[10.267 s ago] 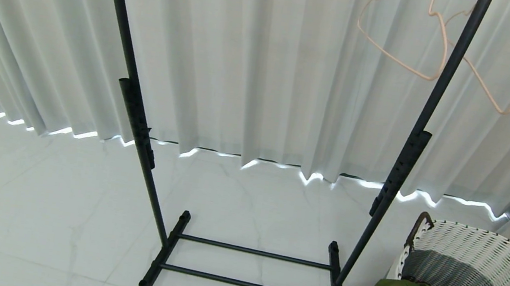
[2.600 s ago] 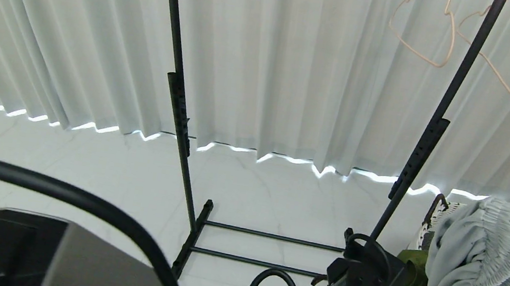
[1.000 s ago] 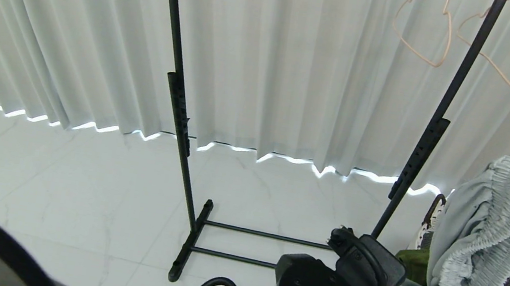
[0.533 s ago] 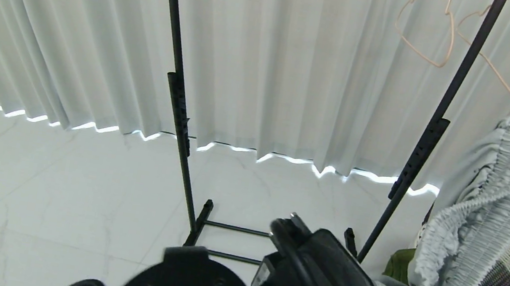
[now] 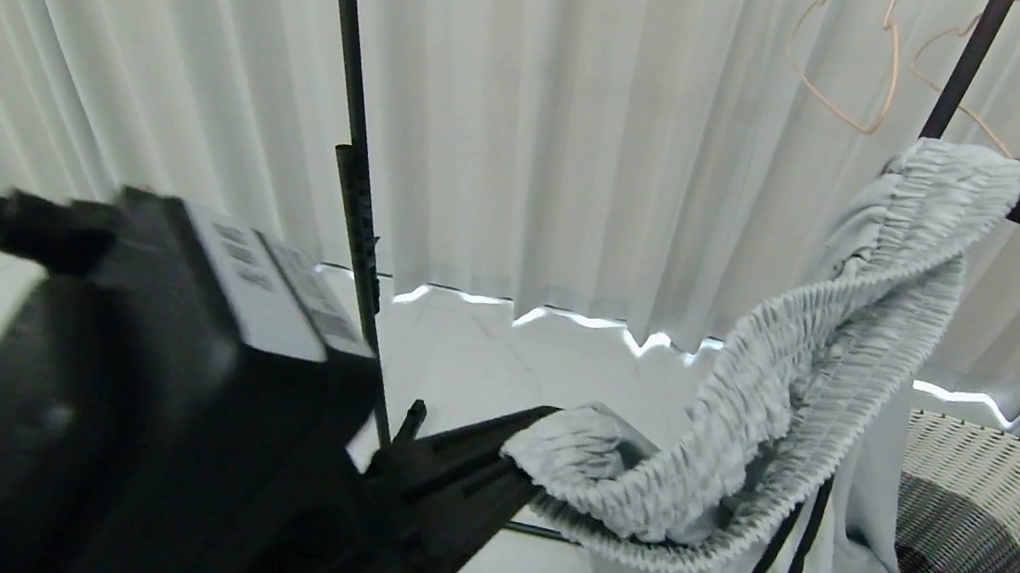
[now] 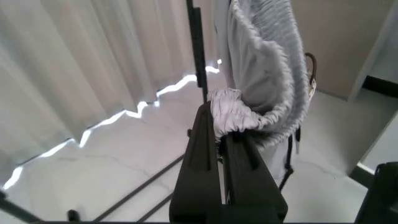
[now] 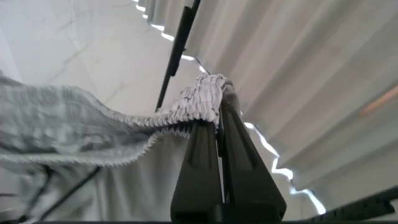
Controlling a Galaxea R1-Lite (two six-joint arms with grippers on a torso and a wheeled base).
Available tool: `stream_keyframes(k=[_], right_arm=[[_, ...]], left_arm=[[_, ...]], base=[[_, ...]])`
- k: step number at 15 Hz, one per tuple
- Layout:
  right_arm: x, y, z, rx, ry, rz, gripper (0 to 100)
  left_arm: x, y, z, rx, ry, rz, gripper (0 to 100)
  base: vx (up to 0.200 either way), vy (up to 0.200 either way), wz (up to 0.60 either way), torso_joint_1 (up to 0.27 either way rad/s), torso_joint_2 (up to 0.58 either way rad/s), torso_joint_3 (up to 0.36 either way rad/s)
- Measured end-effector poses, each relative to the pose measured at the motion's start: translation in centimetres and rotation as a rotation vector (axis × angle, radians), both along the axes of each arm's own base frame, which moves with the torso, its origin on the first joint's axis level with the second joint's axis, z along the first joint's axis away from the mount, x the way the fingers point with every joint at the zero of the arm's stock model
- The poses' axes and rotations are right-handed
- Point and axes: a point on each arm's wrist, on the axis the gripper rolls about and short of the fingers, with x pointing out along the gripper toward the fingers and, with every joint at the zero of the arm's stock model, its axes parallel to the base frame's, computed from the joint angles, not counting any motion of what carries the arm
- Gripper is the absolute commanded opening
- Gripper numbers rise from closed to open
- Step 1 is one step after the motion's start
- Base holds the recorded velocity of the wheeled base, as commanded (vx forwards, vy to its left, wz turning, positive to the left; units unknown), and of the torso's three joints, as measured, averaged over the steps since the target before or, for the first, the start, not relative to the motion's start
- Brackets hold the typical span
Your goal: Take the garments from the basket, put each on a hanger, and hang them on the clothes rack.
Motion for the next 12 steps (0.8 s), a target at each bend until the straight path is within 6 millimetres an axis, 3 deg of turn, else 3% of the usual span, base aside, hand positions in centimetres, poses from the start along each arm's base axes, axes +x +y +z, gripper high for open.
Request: stream_keyframes(k=[4, 8, 12], right_arm=[[3.0, 2.7, 0.4, 0.011, -0.012, 0.024, 0], [5.2, 5.7, 0.5, 0.022, -0.021, 0.067, 0], [6.6, 7.1, 1.2, 0.042, -0.035, 0.065, 0]], left_arm=[[-1.5, 5.5, 3.9, -0.001, -0.017, 0.033, 0], [-2.0, 11.1, 8.0, -0.135, -0.082, 0.181, 0], [-2.3, 13.0, 10.3, -0.225, -0.133, 0.254, 0]], base=[[0.0, 0.0, 0.0, 0.0, 0.0, 0.0], [0.0, 0.0, 0.0, 0.0, 0.0, 0.0], [0.0, 0.0, 0.0, 0.0, 0.0, 0.0]])
